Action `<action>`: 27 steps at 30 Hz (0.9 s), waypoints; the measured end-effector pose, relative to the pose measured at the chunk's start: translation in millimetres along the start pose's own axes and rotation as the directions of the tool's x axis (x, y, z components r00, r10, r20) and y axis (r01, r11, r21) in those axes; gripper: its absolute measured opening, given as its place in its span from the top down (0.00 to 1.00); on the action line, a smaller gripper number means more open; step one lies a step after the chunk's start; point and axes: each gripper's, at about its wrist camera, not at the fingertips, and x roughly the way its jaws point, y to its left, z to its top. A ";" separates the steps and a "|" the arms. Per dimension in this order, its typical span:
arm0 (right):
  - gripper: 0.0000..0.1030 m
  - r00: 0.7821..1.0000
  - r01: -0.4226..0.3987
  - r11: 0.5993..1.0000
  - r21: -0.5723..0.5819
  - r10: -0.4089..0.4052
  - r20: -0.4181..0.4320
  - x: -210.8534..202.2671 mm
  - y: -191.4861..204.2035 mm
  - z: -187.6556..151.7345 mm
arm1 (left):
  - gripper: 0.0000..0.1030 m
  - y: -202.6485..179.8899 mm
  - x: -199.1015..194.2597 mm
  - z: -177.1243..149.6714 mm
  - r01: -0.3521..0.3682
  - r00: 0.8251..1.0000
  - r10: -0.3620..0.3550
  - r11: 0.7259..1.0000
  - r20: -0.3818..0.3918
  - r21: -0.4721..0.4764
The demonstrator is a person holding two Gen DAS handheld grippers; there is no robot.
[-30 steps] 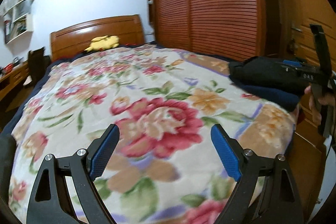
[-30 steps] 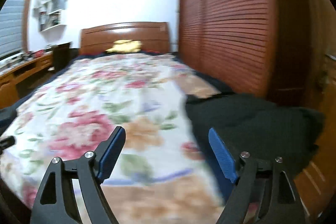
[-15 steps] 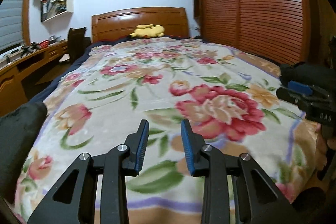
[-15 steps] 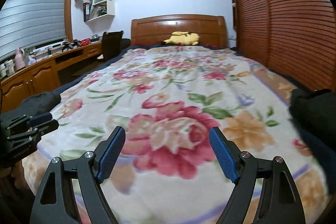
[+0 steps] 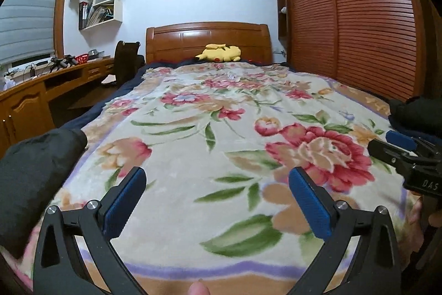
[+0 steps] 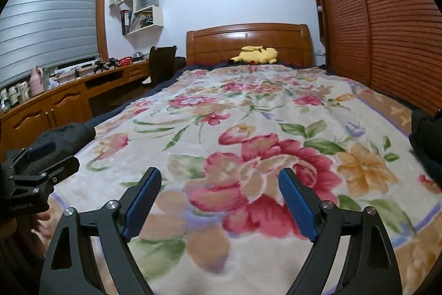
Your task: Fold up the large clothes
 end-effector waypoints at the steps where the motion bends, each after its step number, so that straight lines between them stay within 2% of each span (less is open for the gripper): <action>1: 0.14 1.000 -0.004 1.000 -0.001 0.004 -0.001 1.3 -0.7 -0.5 | 0.00 0.9 2.1 -2.6 -0.008 1.000 0.008 1.000 -0.007 0.002; 6: 0.14 1.000 0.009 1.000 -0.019 -0.009 0.011 8.6 -1.7 -3.3 | 0.00 3.6 8.4 -10.0 -0.016 0.999 0.016 1.000 -0.044 -0.001; 13: 0.14 1.000 0.012 1.000 -0.016 -0.011 0.016 15.1 -1.9 -3.5 | 0.00 9.6 3.6 -10.6 -0.017 0.999 0.015 0.999 -0.036 -0.042; 27: 0.14 0.999 0.023 0.999 -0.034 -0.022 0.023 22.1 1.5 -4.4 | 0.00 10.0 1.4 -10.8 -0.011 0.999 0.009 0.999 -0.031 -0.048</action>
